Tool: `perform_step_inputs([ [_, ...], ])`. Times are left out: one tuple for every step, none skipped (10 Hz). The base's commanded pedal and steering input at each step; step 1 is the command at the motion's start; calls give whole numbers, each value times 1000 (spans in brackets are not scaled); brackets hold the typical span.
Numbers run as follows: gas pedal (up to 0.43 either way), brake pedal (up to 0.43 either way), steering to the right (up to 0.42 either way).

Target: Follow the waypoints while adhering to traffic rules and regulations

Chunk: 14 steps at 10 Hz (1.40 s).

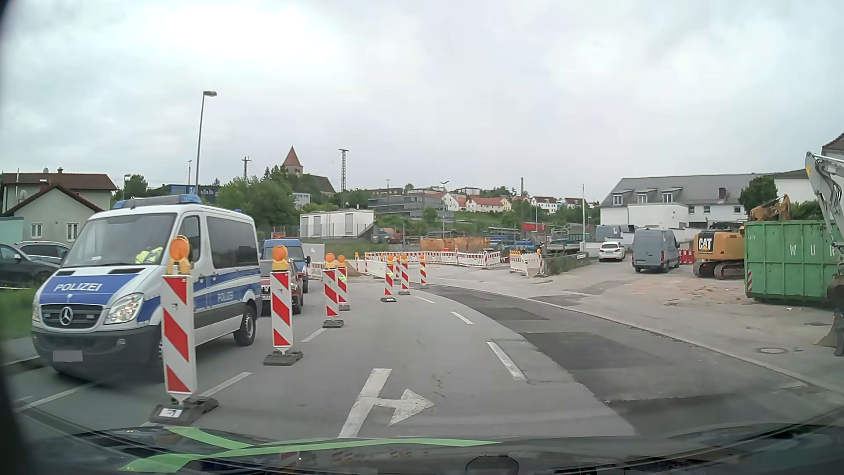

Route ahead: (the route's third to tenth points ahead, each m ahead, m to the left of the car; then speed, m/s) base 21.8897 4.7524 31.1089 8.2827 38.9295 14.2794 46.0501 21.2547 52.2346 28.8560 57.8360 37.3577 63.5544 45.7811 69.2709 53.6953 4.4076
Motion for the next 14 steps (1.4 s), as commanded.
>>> perform_step_inputs([
  [0, 0, 105],
  [0, 0, 91],
  [0, 0, 86],
  [0, 0, 83],
  [0, 0, 73],
  [0, 0, 61],
  [0, 0, 45],
  [0, 0, 34],
  [0, 0, 29],
  [0, 0, 22],
  [0, 0, 16],
  [0, 0, 10],
  [0, 0, 7],
  [0, 0, 4],
])
